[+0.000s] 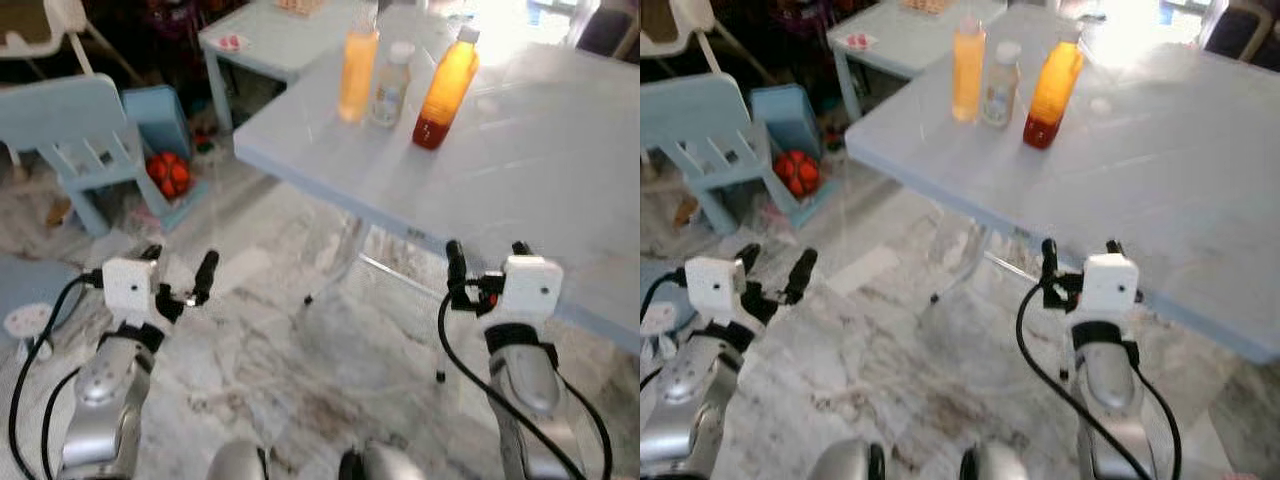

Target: Restocking fridge

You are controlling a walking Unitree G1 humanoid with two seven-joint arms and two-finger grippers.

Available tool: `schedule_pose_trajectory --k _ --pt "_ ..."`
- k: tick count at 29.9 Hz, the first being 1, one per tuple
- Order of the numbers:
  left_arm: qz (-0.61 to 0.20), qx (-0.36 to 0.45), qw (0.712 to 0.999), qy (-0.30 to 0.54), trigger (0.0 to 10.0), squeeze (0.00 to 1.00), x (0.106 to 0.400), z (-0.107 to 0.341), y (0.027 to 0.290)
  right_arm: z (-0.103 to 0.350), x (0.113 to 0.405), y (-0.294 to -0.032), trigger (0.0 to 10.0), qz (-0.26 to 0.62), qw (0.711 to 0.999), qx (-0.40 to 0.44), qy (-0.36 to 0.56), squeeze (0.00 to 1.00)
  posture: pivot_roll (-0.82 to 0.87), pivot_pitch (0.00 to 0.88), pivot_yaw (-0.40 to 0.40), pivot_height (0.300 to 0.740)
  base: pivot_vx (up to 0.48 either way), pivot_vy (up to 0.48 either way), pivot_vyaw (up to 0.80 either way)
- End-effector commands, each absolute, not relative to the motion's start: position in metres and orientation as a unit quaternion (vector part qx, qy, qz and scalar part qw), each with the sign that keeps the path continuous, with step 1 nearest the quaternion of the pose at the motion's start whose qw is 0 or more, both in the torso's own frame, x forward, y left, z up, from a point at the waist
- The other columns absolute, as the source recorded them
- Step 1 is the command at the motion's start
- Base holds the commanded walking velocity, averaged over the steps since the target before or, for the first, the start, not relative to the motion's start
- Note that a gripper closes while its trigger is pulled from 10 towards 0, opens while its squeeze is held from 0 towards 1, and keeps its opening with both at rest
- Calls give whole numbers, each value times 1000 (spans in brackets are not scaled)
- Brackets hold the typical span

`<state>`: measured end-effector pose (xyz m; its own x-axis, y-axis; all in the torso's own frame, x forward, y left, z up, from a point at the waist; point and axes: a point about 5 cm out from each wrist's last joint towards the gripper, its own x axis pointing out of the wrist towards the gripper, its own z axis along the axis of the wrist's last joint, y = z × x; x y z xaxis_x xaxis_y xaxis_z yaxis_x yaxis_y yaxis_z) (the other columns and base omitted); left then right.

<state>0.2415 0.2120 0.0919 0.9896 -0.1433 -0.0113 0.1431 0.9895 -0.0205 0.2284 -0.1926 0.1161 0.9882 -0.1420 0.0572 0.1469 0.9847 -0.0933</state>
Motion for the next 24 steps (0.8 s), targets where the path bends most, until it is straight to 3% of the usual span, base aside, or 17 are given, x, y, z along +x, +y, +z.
schedule_pose_trajectory --k 1,6,11,17,24 --pt "-62 -7 998 -3 10000 0 242 98 218 124 230 -195 10000 -81 995 -45 -39 0 4 42 38 740 0 0 -569" --pt "-58 -8 998 2 10000 0 238 96 221 129 236 -198 10000 -90 994 -45 -50 0 3 24 35 740 0 0 -321" --pt "-60 -19 998 4 10000 0 240 89 215 141 246 -184 10000 -44 993 -76 -81 0 2 18 24 740 347 0 0" --pt "-74 -23 997 -9 10000 0 249 96 209 144 256 -182 10000 -30 993 -74 -82 0 11 15 7 740 381 0 -627" --pt "-80 -18 997 -13 10000 0 253 99 211 149 264 -179 10000 -21 992 -83 -93 0 13 21 13 740 467 0 0"
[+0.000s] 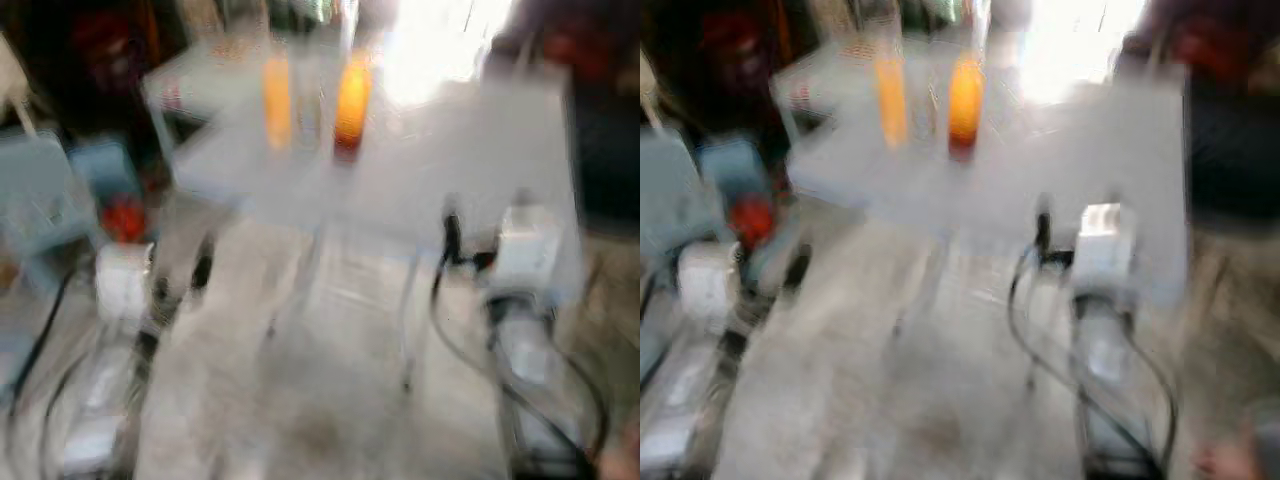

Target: Restocking fridge

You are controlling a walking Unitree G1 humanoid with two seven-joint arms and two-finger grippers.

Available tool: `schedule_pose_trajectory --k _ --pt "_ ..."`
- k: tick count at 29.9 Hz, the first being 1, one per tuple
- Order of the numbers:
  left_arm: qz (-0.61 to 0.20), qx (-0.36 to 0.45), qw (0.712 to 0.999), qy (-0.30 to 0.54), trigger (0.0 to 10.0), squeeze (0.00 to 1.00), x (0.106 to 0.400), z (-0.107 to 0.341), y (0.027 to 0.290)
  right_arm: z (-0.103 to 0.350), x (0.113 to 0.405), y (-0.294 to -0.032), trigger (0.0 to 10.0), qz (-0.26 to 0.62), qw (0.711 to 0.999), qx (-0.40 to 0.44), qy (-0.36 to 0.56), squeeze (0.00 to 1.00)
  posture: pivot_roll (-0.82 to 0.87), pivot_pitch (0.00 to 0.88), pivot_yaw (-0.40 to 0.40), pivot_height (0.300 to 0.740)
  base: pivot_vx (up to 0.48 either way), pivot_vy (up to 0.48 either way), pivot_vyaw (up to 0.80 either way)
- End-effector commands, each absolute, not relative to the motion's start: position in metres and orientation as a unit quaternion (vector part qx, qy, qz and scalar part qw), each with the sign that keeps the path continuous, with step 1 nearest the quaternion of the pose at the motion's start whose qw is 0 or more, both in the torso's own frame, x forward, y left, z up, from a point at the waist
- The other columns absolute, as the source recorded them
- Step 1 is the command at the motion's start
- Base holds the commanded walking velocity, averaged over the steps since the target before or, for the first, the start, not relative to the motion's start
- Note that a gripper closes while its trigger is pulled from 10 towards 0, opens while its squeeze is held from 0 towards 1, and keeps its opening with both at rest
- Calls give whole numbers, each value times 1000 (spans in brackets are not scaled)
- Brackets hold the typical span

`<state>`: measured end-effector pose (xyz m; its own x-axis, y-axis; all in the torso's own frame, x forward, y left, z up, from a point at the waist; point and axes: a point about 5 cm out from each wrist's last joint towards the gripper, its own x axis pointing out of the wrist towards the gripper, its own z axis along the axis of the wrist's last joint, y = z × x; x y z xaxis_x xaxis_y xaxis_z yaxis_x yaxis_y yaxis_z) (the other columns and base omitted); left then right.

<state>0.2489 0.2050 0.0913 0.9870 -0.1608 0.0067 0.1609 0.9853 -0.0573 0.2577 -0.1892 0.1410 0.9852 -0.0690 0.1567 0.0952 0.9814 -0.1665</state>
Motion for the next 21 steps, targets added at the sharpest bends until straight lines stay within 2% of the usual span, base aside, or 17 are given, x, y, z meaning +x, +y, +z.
schedule_pose_trajectory --k 1,11,18,21 --pt "-79 -20 997 -12 10000 0 254 99 210 150 266 -180 10000 -21 992 -84 -95 0 13 23 13 740 480 0 0" --pt "-78 -29 996 -6 10000 0 257 98 209 152 269 -181 10000 -21 991 -86 -99 0 13 28 13 740 452 0 0" --pt "-86 -29 996 -7 10000 0 260 100 211 154 271 -179 10000 -15 990 -91 -103 0 12 29 11 740 316 357 0" --pt "-99 -27 995 -12 10000 0 260 102 208 152 273 -174 10000 1 992 -84 -97 0 14 28 14 740 81 421 0"
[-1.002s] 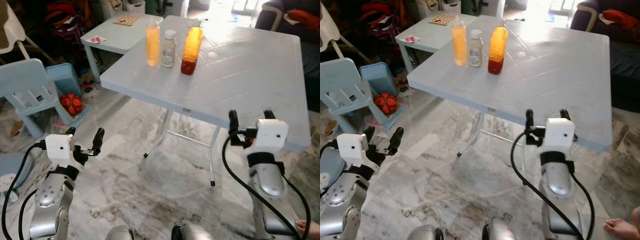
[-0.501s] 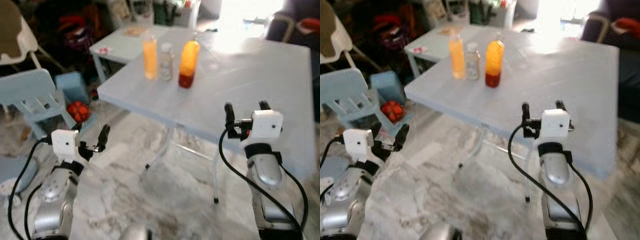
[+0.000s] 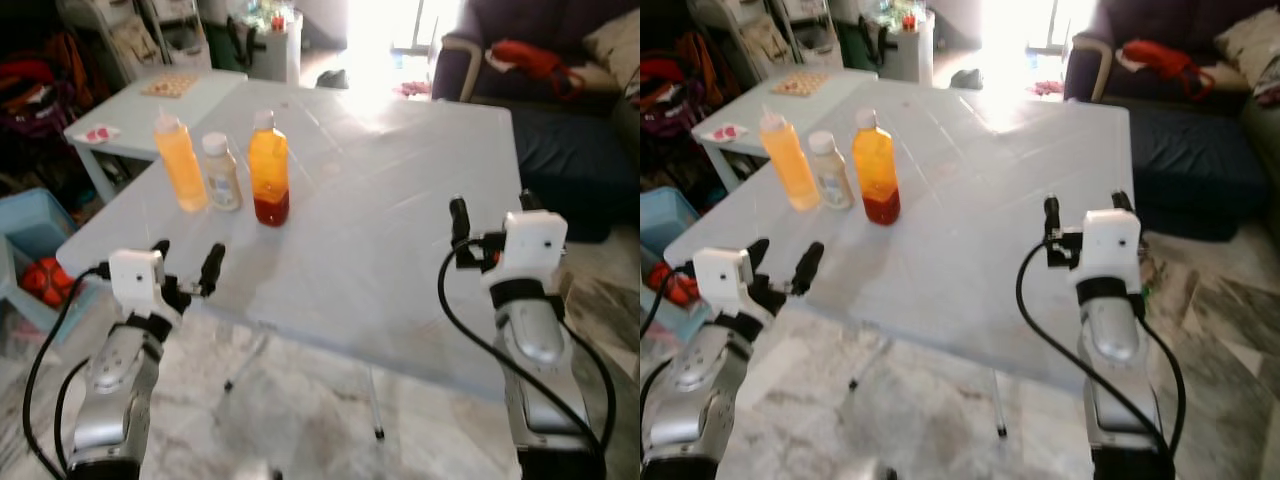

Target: Restocking fridge

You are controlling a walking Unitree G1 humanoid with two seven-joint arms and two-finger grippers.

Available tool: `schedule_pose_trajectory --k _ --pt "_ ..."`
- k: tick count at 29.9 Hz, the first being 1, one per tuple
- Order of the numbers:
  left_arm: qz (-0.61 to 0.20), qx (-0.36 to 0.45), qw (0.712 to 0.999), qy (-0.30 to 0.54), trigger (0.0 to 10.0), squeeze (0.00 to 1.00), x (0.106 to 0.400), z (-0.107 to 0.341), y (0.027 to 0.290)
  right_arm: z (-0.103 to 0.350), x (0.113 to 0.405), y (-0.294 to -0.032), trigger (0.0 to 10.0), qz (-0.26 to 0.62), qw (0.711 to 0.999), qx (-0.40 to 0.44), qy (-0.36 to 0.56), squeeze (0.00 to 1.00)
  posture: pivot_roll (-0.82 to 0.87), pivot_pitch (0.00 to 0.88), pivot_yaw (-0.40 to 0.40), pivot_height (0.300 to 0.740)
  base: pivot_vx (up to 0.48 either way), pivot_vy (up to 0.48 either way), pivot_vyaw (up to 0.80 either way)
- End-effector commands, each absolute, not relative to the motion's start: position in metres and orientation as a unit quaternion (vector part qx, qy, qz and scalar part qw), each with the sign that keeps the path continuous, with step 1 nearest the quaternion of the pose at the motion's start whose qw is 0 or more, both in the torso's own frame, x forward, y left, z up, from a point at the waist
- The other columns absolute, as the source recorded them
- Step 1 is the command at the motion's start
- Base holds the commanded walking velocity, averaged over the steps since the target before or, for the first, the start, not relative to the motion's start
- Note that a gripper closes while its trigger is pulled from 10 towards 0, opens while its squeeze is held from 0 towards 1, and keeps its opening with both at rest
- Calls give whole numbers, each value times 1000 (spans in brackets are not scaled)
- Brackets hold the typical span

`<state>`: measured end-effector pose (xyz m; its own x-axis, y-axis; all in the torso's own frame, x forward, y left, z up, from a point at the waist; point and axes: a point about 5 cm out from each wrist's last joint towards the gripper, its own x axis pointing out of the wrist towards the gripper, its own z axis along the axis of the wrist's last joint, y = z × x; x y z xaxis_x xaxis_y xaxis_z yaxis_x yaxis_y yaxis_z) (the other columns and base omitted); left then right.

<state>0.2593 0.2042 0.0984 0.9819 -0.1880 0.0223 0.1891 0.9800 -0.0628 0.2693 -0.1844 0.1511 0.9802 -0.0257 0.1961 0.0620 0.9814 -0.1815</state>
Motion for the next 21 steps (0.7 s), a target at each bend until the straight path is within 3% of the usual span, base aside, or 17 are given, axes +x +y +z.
schedule_pose_trajectory --k 1,8,15,21 --pt "-99 -27 995 -12 10000 0 260 102 208 152 273 -174 10000 1 992 -84 -97 0 14 28 14 740 0 424 0" --pt "-104 -38 994 -15 10000 0 261 104 207 149 270 -156 10000 55 990 -88 -99 0 17 28 12 740 0 449 0" --pt "-109 -34 993 -18 10000 0 261 104 205 146 272 -163 10000 32 989 -107 -98 0 18 29 11 740 0 478 0" --pt "-113 -32 993 -26 10000 0 262 107 204 145 274 -167 10000 16 989 -113 -98 0 24 27 5 740 0 85 0"
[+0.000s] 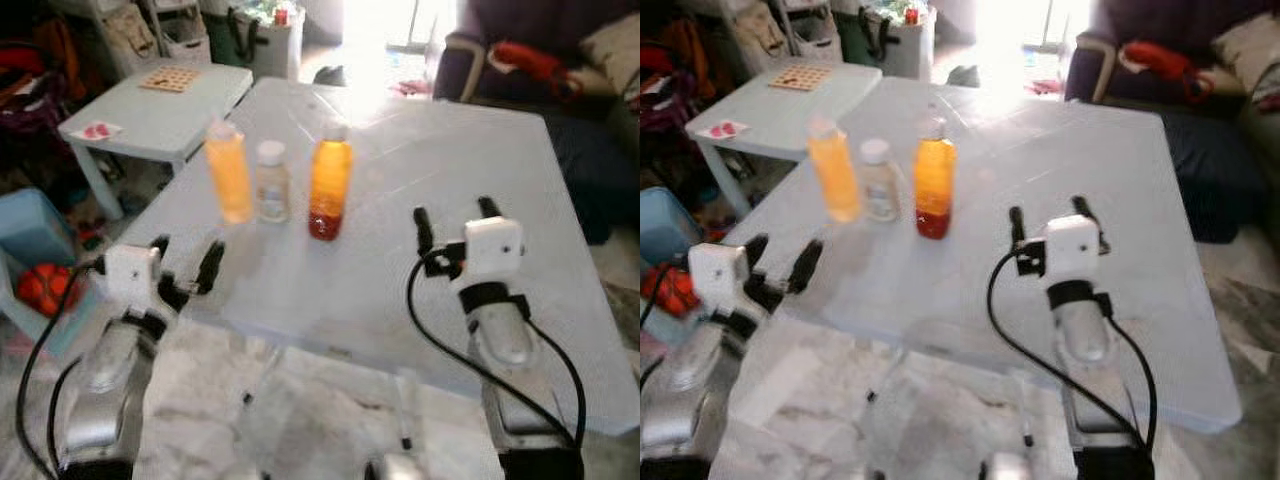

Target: Restocking fridge

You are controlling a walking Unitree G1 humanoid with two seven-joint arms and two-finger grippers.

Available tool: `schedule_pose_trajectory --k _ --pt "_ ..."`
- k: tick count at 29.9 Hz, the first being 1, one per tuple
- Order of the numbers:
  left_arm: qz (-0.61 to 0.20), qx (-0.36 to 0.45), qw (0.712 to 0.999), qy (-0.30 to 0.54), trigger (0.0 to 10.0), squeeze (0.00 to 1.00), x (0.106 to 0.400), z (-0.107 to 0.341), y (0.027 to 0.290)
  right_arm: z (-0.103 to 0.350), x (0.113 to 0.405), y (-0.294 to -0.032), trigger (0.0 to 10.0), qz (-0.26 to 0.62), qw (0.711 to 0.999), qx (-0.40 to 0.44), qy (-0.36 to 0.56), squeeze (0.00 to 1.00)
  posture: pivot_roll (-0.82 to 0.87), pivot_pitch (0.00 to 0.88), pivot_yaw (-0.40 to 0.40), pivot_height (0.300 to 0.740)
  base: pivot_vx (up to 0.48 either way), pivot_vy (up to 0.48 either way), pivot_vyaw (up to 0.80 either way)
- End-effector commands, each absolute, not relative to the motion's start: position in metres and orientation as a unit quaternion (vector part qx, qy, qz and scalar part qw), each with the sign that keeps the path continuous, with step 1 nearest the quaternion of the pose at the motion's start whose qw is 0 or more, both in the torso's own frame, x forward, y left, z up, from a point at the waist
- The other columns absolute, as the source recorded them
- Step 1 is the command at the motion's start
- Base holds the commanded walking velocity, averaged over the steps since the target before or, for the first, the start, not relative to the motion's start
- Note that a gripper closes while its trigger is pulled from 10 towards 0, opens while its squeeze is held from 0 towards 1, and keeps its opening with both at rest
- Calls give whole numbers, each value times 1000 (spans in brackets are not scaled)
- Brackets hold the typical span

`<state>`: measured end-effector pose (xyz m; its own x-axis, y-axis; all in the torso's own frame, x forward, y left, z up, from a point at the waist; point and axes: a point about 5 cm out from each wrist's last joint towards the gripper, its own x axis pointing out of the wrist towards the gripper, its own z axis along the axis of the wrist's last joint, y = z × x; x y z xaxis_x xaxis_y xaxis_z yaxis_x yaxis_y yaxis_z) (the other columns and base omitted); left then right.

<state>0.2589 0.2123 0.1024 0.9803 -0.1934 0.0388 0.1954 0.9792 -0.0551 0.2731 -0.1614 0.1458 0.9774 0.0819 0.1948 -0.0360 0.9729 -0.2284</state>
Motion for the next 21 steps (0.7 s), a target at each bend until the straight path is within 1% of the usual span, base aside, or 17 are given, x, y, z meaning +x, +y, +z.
schedule_pose_trajectory --k 1,7,11,12,15,18,21 --pt "-113 -31 993 -26 10000 0 263 107 203 145 275 -166 10000 19 988 -113 -100 0 26 28 5 740 0 0 0" --pt "-114 -26 993 -28 10000 0 263 108 204 155 282 -159 10000 32 988 -100 -114 0 39 36 5 740 0 0 0" --pt "-113 -17 993 -24 10000 0 262 108 207 168 291 -145 10000 77 986 -71 -130 0 46 40 8 740 0 0 0" --pt "-113 -15 993 -24 10000 0 262 108 207 173 296 -138 10000 100 984 -61 -133 0 51 45 10 740 0 0 0" --pt "-113 -13 993 -25 10000 0 262 110 207 187 308 -128 10000 132 980 -30 -146 0 65 65 16 740 0 0 0" --pt "-114 -11 993 -24 10000 0 261 111 207 193 314 -123 10000 148 977 -32 -152 0 70 74 20 740 0 0 0" --pt "-122 -7 992 -17 10000 0 258 111 206 202 327 -114 10000 165 973 -38 -157 0 88 90 27 740 0 0 0"
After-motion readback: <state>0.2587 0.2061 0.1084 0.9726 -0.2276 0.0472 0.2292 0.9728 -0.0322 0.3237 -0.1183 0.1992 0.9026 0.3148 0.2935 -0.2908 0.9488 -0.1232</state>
